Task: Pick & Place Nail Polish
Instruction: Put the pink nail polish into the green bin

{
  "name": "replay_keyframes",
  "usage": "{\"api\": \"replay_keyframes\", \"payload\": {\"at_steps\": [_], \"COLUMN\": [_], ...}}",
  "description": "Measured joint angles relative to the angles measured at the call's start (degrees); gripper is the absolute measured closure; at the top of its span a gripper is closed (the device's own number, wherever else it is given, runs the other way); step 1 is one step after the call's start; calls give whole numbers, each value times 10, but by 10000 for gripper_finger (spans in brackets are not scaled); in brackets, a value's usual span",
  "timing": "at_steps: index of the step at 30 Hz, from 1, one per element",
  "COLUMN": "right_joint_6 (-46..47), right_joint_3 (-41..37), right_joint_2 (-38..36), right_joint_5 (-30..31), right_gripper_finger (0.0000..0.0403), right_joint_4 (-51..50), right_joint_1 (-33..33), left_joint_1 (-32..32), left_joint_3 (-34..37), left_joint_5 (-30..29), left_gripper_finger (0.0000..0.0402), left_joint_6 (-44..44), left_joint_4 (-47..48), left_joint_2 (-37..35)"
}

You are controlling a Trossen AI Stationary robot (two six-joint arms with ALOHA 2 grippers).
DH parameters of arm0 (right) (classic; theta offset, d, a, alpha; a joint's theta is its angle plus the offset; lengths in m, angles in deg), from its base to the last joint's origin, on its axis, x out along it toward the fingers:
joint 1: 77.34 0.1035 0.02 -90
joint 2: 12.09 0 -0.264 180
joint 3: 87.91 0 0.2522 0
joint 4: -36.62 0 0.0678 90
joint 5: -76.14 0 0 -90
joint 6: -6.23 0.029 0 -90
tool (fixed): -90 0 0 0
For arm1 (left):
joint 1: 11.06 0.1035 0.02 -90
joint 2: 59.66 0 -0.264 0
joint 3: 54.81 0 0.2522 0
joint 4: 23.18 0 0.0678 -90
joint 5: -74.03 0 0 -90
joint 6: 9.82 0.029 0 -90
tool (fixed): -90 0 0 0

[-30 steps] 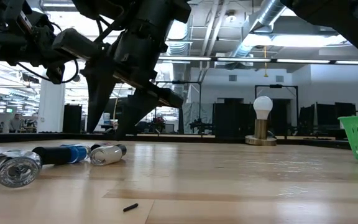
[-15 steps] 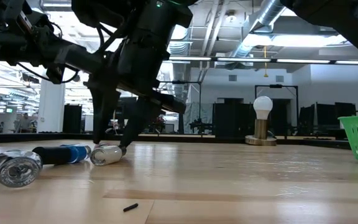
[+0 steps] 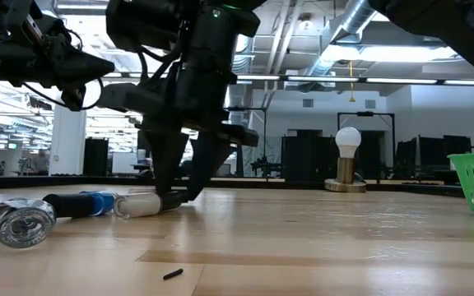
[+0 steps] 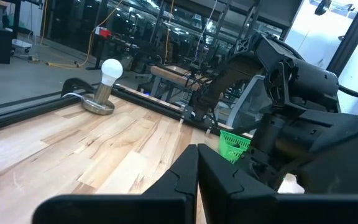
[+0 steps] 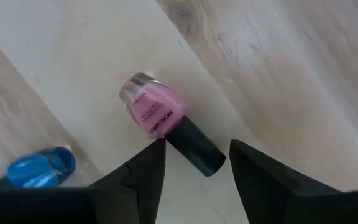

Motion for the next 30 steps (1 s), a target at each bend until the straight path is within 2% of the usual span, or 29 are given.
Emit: {"api": "replay_keyframes", "payload": {"at_steps": [9, 16, 23, 30], "right_joint_6": [-150, -225, -234, -234], "right_joint_3": [0, 0, 0, 0], "right_joint_2": [0, 0, 0, 0], "right_joint_5": [-5, -9, -18, -19], "right_gripper_finger": [233, 246, 298, 388], "right_joint_4": [-2, -23, -24, -28], "right_joint_1": [-3, -4, -4, -4], "left_joint_1": [0, 0, 0, 0], "left_joint_3": [0, 0, 0, 0], "left_joint_5": [0, 0, 0, 0], "left_gripper_finger": [401, 401, 400, 400], "left_joint_6": [0, 0, 0, 0], "left_joint_4": [0, 0, 0, 0], "left_joint_2": [0, 0, 0, 0]}}
